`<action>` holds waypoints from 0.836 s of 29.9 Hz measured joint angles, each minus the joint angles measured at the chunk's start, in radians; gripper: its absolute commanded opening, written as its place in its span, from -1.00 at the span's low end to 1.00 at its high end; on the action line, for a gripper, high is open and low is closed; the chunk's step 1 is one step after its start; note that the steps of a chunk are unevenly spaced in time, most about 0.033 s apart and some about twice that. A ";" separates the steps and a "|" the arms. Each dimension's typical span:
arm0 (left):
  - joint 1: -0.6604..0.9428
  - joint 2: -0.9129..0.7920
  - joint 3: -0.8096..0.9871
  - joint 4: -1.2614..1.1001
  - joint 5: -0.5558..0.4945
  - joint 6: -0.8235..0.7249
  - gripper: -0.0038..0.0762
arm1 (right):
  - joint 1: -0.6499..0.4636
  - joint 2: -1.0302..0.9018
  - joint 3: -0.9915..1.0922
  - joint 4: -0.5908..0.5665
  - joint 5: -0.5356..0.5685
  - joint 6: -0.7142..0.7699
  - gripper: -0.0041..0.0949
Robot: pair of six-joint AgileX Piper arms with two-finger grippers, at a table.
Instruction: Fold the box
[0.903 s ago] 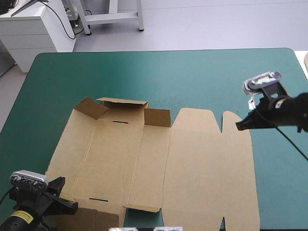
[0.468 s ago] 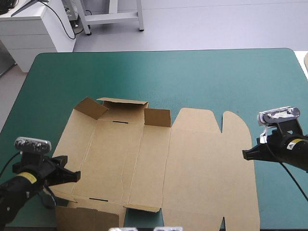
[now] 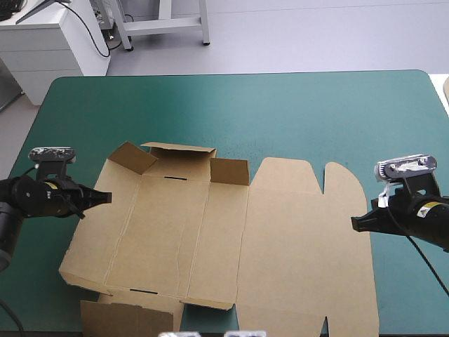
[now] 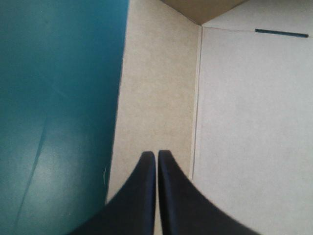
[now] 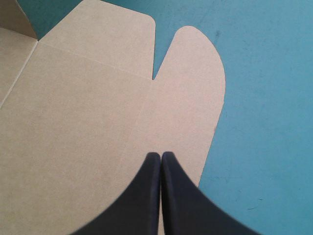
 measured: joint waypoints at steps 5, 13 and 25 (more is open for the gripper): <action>0.250 0.070 -0.046 -0.210 0.095 0.193 -0.90 | 0.000 0.000 0.000 0.001 0.000 -0.008 -0.95; 0.451 0.127 -0.050 -0.351 0.267 0.447 -0.90 | 0.000 0.000 0.000 0.001 -0.026 -0.024 -0.95; 0.456 0.151 -0.050 -0.180 0.285 0.483 -0.21 | -0.002 0.000 0.000 0.008 -0.036 -0.050 -0.95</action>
